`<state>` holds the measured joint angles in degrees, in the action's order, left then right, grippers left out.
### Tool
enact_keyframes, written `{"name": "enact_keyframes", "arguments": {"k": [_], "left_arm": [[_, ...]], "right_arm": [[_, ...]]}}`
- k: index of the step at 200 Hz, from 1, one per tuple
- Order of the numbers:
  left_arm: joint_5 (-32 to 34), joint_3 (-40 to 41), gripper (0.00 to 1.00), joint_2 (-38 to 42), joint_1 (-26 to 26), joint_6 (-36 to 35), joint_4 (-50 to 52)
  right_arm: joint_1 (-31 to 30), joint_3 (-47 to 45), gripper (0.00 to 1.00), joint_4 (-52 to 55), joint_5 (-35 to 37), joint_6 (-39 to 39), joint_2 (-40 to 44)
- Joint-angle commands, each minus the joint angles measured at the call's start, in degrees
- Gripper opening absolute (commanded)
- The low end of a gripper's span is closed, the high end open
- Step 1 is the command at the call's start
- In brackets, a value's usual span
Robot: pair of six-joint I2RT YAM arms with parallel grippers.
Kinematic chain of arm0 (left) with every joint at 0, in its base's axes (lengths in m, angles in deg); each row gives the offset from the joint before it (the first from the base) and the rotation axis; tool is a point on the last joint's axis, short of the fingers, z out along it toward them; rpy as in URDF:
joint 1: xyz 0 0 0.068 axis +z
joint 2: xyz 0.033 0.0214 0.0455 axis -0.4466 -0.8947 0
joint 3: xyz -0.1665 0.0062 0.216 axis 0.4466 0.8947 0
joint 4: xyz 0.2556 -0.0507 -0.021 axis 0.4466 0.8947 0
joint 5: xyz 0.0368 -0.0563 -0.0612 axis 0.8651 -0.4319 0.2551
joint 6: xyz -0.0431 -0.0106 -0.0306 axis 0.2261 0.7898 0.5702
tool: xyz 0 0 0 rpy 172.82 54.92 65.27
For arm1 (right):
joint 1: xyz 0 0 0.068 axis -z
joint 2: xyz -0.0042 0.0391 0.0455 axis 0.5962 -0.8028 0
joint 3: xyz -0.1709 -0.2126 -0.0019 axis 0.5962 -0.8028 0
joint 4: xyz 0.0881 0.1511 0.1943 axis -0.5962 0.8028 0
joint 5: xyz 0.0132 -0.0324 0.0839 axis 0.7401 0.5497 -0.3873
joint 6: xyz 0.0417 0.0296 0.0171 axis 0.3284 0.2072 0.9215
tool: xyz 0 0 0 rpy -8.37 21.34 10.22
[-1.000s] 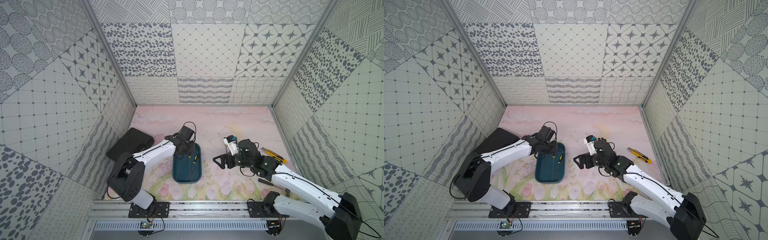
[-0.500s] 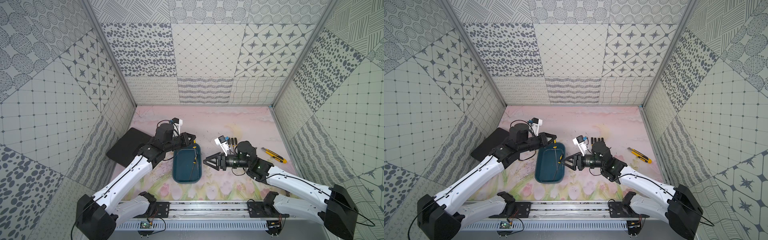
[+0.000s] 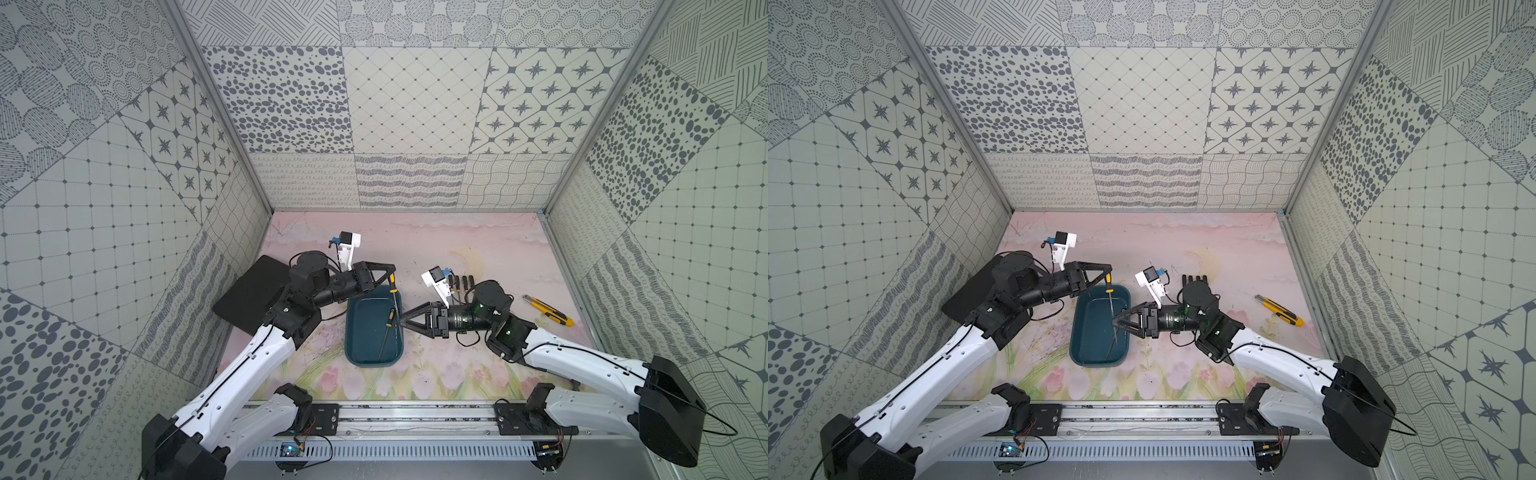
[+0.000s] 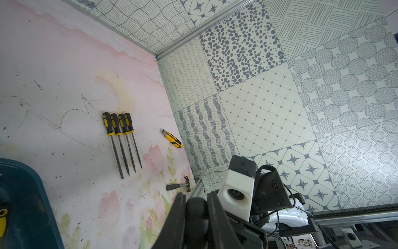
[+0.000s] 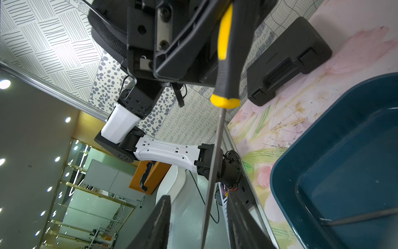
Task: Take the file tool out of the storage box
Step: Pick up the file tool from the storage box.
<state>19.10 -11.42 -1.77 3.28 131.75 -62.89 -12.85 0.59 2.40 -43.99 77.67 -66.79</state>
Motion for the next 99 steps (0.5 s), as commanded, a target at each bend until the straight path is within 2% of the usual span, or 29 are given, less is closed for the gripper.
{"name": "enact_keyframes", "arguments": {"k": [1, 54, 99], "left_arm": [[-5.71, 0.78, 0.17, 0.09, 0.77, 2.35, -9.95], [-6.03, 1.64, 0.17, -0.19, 2.02, 3.11, -12.82], [-5.93, 2.56, 0.17, 0.03, 2.32, 3.11, -14.65]], "right_arm": [[-0.47, 1.43, 0.42, -5.25, -2.14, 2.11, -0.96], [-0.77, 1.88, 0.32, -5.87, -2.61, 2.73, -1.40], [-0.85, 2.29, 0.14, -6.87, -2.58, 3.37, -1.98]]}}
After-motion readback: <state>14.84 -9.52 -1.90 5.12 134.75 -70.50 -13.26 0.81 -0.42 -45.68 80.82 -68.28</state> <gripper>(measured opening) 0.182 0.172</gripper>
